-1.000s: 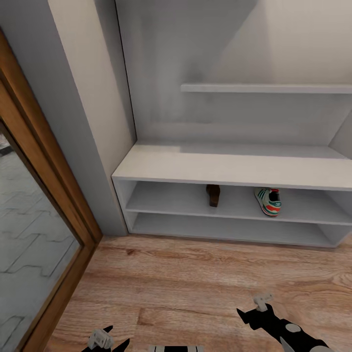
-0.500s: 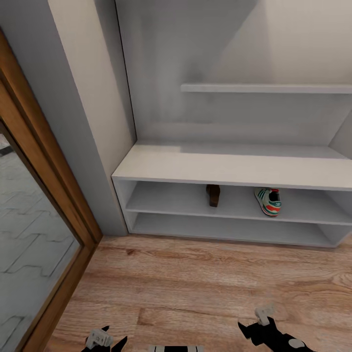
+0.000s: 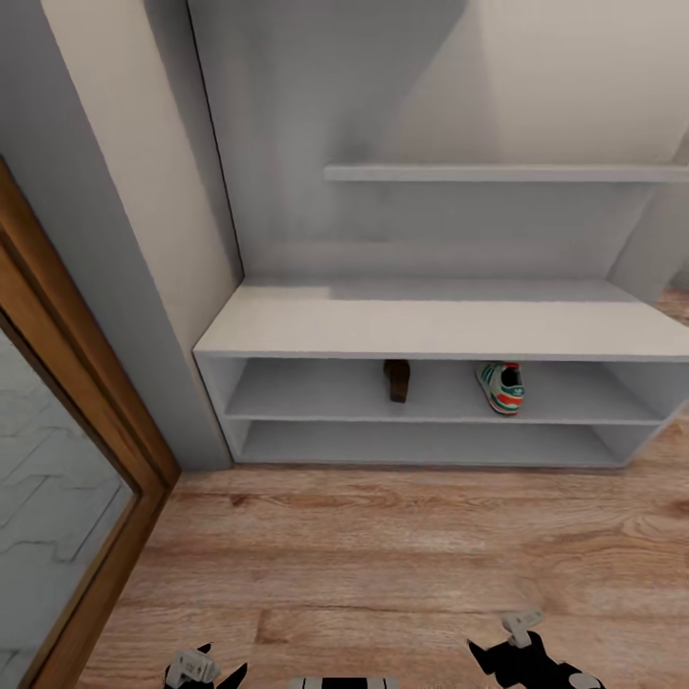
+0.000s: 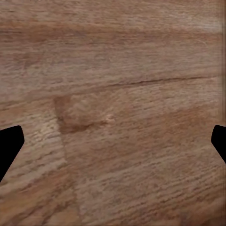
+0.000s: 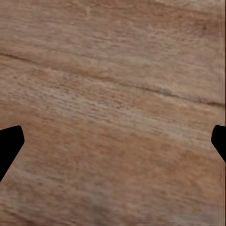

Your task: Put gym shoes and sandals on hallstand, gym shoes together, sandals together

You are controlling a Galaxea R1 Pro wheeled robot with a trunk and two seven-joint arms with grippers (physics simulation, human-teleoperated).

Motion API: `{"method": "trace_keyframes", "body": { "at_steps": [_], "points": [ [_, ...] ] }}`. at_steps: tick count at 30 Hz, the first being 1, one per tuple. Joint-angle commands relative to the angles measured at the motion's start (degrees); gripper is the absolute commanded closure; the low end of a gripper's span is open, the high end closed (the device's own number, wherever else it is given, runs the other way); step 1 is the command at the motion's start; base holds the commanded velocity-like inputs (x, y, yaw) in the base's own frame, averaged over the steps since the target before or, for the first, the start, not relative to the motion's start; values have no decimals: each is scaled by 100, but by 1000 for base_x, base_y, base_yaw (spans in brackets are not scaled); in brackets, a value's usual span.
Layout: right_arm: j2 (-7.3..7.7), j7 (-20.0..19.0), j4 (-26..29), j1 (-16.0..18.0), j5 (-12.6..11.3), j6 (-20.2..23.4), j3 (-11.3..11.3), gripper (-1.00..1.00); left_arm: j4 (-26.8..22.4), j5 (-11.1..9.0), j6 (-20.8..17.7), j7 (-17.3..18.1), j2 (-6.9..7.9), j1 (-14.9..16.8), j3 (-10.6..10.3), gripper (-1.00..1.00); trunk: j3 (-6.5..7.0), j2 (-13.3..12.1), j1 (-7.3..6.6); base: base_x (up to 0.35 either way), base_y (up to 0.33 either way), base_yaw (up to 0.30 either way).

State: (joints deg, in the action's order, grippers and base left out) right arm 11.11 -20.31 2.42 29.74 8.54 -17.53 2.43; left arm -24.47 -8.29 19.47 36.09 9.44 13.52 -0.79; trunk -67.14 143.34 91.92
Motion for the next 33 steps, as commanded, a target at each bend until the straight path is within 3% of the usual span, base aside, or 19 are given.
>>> {"method": "trace_keyframes", "body": {
  "at_steps": [1, 9, 20, 33],
  "points": [
    [5, -8, -5, -6, 51, -22, 31, -100, 6, -50, 1, 30, 2, 2, -9, -100, -4, 2, -1, 0, 0, -252],
    [19, -7, -8, -54, -92, -27, 154, -100, 11, -50, -1, 30, 1, 2, -9, -100, -1, 2, -1, 0, 0, -262],
    [27, -8, -5, -156, -710, -46, 336, -100, 12, -42, 0, 30, -3, 2, -9, -100, -1, 2, -1, 0, 0, -271],
    [12, -8, -13, -215, -842, -197, 349, -100, 12, -33, 4, 27, -3, 2, -7, -100, -1, 2, -1, 0, 0, -275]
  ]
}}
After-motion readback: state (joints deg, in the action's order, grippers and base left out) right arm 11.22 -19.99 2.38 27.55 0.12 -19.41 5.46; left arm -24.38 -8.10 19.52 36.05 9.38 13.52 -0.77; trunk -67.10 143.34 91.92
